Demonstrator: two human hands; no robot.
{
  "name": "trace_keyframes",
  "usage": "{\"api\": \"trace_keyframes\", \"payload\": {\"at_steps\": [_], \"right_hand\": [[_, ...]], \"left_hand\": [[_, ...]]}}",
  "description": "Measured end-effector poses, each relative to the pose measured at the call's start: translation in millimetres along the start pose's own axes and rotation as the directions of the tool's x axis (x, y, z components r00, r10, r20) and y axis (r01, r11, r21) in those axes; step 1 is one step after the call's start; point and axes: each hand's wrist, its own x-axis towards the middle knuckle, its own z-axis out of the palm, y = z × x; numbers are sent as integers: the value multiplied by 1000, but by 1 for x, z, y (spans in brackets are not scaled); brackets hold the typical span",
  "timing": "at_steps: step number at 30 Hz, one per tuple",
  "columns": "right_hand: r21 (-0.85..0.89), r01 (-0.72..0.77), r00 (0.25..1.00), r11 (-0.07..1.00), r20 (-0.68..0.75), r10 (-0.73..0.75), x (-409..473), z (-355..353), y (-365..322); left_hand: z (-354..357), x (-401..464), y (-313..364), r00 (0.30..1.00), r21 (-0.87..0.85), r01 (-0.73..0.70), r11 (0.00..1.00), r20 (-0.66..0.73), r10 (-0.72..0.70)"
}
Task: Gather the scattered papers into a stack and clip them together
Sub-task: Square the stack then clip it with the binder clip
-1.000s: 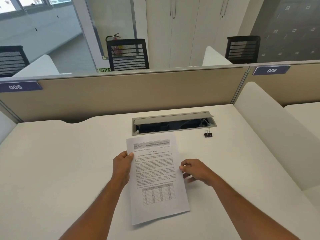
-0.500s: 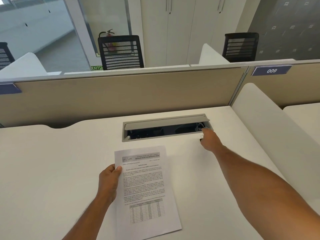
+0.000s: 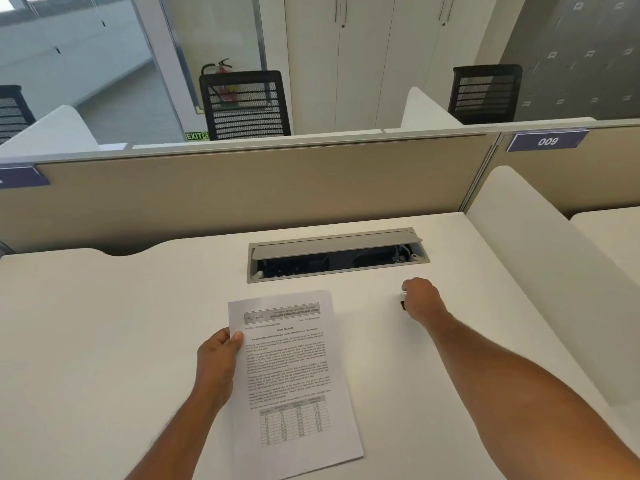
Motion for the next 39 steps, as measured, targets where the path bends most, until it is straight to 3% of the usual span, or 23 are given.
{"api": "trace_keyframes", "payload": {"at_steps": [5, 9, 10, 11, 13, 14, 17, 19, 24, 31, 35, 39], "right_hand": [[-14, -124, 991, 992, 39, 125, -27, -7, -5], [106, -211, 975, 972, 87, 203, -53, -21, -8], [221, -223, 974, 949, 93, 208, -63, -24, -11], [402, -255, 967, 880, 114, 228, -72, -26, -13], [755, -294, 954, 587, 193, 230, -98, -28, -18], [840, -311, 948, 444, 242, 204, -113, -31, -23], [909, -377, 926, 179, 370, 71, -158, -33, -38], [917, -383, 923, 108, 384, 11, -179, -34, -46], [947, -293, 951, 128, 303, -68, -218, -48, -77], [838, 61, 968, 543, 82, -236, -251, -94, -151], [742, 264, 931, 616, -27, -365, -258, -107, -189], [665, 420, 880, 617, -132, -457, -256, -107, -212]], "left_hand": [[-1, -14, 5, 1000, -10, -17, 1000, 26, 17], [-5, -30, 10, 999, -17, -29, 999, 42, 30], [-7, -34, 10, 998, -16, -30, 999, 47, 30], [-9, -39, 11, 998, -18, -28, 999, 51, 29], [-14, -50, 12, 998, -14, -28, 1000, 58, 28], [-17, -56, 13, 998, -16, -29, 999, 59, 30], [-29, -73, 10, 997, -35, -43, 998, 64, 45], [-35, -82, 6, 994, -35, -71, 997, 77, 74], [-49, -107, -2, 968, -8, -212, 977, 136, 212], [-57, -128, -2, 922, 28, -366, 930, 150, 358], [-60, -134, -2, 897, 46, -425, 904, 159, 414], [-61, -139, 0, 865, 36, -481, 876, 180, 468]]}}
